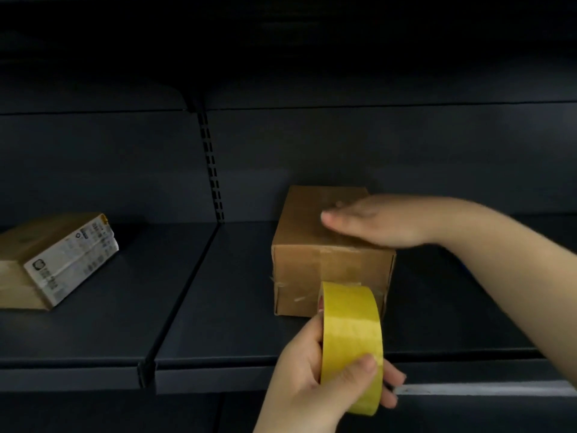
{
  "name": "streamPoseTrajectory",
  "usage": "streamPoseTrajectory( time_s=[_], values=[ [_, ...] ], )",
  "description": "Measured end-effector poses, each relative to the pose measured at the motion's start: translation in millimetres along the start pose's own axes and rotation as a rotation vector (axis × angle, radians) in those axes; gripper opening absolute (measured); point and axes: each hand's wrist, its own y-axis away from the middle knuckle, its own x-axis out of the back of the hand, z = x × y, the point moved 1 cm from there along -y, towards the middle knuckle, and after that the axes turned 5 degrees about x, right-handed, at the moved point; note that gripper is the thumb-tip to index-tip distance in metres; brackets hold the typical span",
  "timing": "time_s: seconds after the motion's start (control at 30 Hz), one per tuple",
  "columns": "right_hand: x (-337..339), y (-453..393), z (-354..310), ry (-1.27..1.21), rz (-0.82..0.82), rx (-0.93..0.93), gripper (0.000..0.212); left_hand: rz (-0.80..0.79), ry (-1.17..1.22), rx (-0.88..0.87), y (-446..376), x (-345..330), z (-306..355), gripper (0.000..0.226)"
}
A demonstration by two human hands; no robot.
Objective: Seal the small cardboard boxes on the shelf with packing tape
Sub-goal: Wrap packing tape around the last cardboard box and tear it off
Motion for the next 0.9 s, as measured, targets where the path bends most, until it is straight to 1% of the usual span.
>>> streamPoseTrajectory(
  time_s=[0.07, 0.1, 0.13, 0.2, 0.23, 0.3, 0.4, 0.43, 0.5, 0.57, 0.67, 0.77, 0.83, 0.9],
  values=[
    [-13.4, -8.9, 1.2, 0.164, -0.035, -0.005, 0.091, 0.002, -0.022, -0.003, -0.1, 1.4, 1.9, 0.045],
    [-14.7, -14.5, 2.5, 0.197, -0.026, -0.023, 0.086, -0.003, -0.050, -0.003, -2.6, 0.4, 5.5, 0.043],
    [-13.5, -19.9, 4.6, 0.204, -0.023, -0.041, 0.085, 0.013, -0.070, -0.002, -7.5, 2.2, 4.6, 0.039],
    [-9.1, -29.2, 8.6, 0.228, -0.028, -0.064, 0.095, 0.052, -0.074, 0.024, -19.8, 8.6, 5.3, 0.018],
    [-7.7, -33.7, 10.0, 0.245, -0.032, -0.060, 0.101, 0.070, -0.064, 0.050, -25.1, 11.6, 7.0, 0.019],
    [-6.5, -42.1, 13.1, 0.248, -0.032, -0.044, 0.110, 0.054, -0.015, 0.106, -36.9, 18.5, 6.6, 0.037],
    [-5.5, -48.9, 16.7, 0.234, -0.026, -0.031, 0.112, 0.098, -0.049, 0.121, -43.7, 31.0, 11.3, 0.038],
    [-5.3, -50.3, 17.8, 0.241, -0.024, -0.026, 0.113, 0.127, -0.077, 0.123, -47.3, 34.8, 14.4, 0.042],
    [-5.9, -51.9, 19.8, 0.271, -0.023, -0.009, 0.119, 0.203, -0.268, 0.102, -56.4, 47.7, 17.2, 0.060],
    [-7.0, -52.3, 20.5, 0.276, -0.024, 0.001, 0.123, 0.229, -0.485, 0.124, -64.3, 57.0, 23.6, 0.081],
    [-8.0, -51.4, 21.6, 0.260, -0.018, 0.002, 0.125, 0.098, -0.560, 0.157, -71.4, 64.1, 26.8, 0.104],
    [-10.2, -51.1, 24.6, 0.203, 0.006, 0.004, 0.116, 0.022, -0.542, 0.142, -73.7, 62.5, 23.1, 0.111],
    [-10.2, -51.2, 27.2, 0.092, 0.035, -0.003, 0.107, 0.017, -0.520, 0.118, -74.6, 60.6, 20.7, 0.108],
    [-9.4, -51.0, 29.1, -0.004, 0.047, -0.010, 0.102, 0.021, -0.557, 0.112, -74.3, 58.5, 19.1, 0.103]
  ],
)
